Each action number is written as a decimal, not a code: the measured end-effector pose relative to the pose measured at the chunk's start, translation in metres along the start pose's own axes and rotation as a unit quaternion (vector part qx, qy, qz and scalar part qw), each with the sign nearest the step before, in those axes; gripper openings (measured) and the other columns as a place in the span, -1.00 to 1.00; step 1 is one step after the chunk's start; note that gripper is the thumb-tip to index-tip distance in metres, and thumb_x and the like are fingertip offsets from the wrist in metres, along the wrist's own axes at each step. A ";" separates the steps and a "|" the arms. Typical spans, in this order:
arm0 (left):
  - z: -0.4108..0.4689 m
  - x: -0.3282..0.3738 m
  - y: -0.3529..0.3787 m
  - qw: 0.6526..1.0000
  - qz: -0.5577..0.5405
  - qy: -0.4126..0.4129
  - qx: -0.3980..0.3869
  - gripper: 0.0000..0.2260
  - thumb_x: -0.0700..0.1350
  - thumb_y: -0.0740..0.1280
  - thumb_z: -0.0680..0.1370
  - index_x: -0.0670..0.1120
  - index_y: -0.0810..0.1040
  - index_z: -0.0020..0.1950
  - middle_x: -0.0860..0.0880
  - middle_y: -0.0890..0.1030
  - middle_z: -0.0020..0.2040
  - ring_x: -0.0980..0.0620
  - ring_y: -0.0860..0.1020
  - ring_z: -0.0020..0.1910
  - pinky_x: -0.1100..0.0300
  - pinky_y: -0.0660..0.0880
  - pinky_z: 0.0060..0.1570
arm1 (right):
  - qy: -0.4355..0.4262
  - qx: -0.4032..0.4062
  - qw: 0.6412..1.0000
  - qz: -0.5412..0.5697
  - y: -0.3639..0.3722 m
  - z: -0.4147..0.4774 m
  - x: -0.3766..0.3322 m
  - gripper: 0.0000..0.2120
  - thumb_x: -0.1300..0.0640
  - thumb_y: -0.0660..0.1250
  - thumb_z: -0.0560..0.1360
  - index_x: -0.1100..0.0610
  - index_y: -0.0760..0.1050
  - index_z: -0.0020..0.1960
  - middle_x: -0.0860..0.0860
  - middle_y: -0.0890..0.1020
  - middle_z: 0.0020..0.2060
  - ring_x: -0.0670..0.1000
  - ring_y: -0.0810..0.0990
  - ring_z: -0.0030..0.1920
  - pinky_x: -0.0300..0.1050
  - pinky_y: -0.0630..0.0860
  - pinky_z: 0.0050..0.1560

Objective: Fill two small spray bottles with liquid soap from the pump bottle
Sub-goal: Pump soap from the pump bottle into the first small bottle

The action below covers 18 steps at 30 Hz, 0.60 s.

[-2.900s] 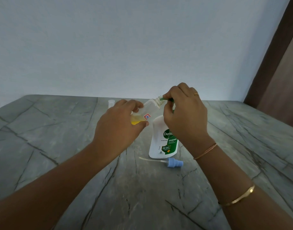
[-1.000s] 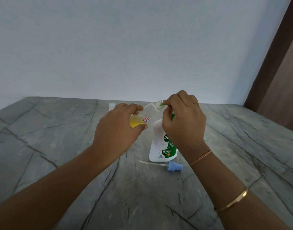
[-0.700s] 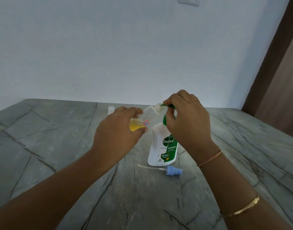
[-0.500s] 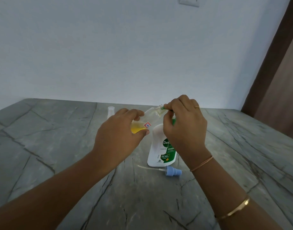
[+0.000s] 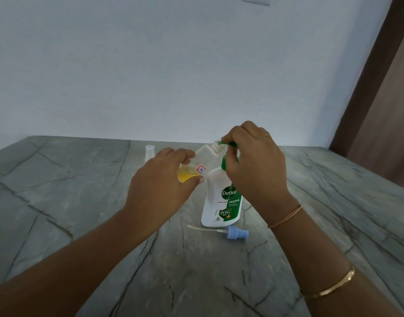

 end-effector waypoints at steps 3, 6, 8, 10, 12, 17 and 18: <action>-0.001 0.000 0.000 1.000 -0.004 0.001 0.000 -0.57 0.12 0.38 0.40 0.07 0.46 0.24 0.08 0.55 0.16 0.11 0.51 0.04 0.27 0.34 -0.10 | 0.004 0.020 1.000 0.001 0.001 -0.004 0.000 -0.90 0.32 0.28 0.34 0.18 0.54 -0.20 0.05 0.55 -0.27 0.07 0.51 -0.26 -0.19 0.34 -0.48; 0.000 -0.001 0.000 1.000 0.003 0.003 0.000 -0.58 0.12 0.39 0.40 0.06 0.46 0.23 0.08 0.55 0.15 0.10 0.51 0.03 0.27 0.33 -0.11 | 0.009 0.043 0.999 -0.004 0.006 -0.011 -0.004 -0.81 0.23 0.14 0.38 0.19 0.54 -0.21 0.06 0.55 -0.27 0.08 0.50 -0.26 -0.23 0.28 -0.43; 0.000 -0.002 0.000 1.000 0.011 0.001 -0.002 -0.58 0.11 0.39 0.40 0.06 0.47 0.23 0.07 0.54 0.15 0.09 0.51 0.02 0.26 0.34 -0.10 | 0.008 0.049 0.999 -0.002 0.009 -0.014 -0.006 -0.79 0.21 0.12 0.38 0.20 0.54 -0.22 0.06 0.55 -0.28 0.08 0.50 -0.26 -0.25 0.24 -0.40; -0.001 -0.002 0.000 1.000 0.017 0.001 -0.002 -0.58 0.11 0.39 0.41 0.06 0.46 0.23 0.06 0.54 0.15 0.08 0.51 0.03 0.26 0.35 -0.10 | 0.011 0.048 0.999 -0.001 0.009 -0.014 -0.006 -0.78 0.20 0.11 0.38 0.20 0.53 -0.22 0.07 0.55 -0.28 0.09 0.50 -0.27 -0.25 0.25 -0.40; -0.002 -0.001 0.001 1.000 0.014 0.002 -0.003 -0.58 0.11 0.39 0.41 0.05 0.46 0.23 0.06 0.54 0.16 0.07 0.52 0.04 0.25 0.37 -0.09 | 0.011 0.044 0.999 -0.003 0.007 -0.013 -0.006 -0.76 0.18 0.09 0.38 0.19 0.53 -0.22 0.06 0.55 -0.28 0.08 0.51 -0.27 -0.25 0.26 -0.40; -0.001 0.000 0.000 1.000 0.013 0.004 0.005 -0.56 0.13 0.38 0.41 0.06 0.45 0.25 0.06 0.54 0.17 0.08 0.51 0.05 0.25 0.35 -0.08 | 0.007 0.024 1.000 -0.005 0.001 -0.003 -0.005 -0.89 0.30 0.25 0.33 0.18 0.53 -0.21 0.05 0.54 -0.28 0.08 0.50 -0.27 -0.22 0.26 -0.47; -0.001 -0.001 0.000 1.000 0.012 0.002 0.005 -0.56 0.13 0.38 0.41 0.06 0.45 0.25 0.06 0.54 0.18 0.08 0.51 0.05 0.25 0.35 -0.08 | 0.005 0.019 1.000 -0.004 0.000 -0.002 -0.004 -0.89 0.32 0.28 0.31 0.18 0.54 -0.21 0.05 0.54 -0.28 0.08 0.50 -0.27 -0.22 0.26 -0.47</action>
Point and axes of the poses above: each hand's wrist, its own z-axis towards the middle knuckle, its own y-axis out of the palm, x = y × z, the point moved 4 cm from there along z, towards the middle knuckle
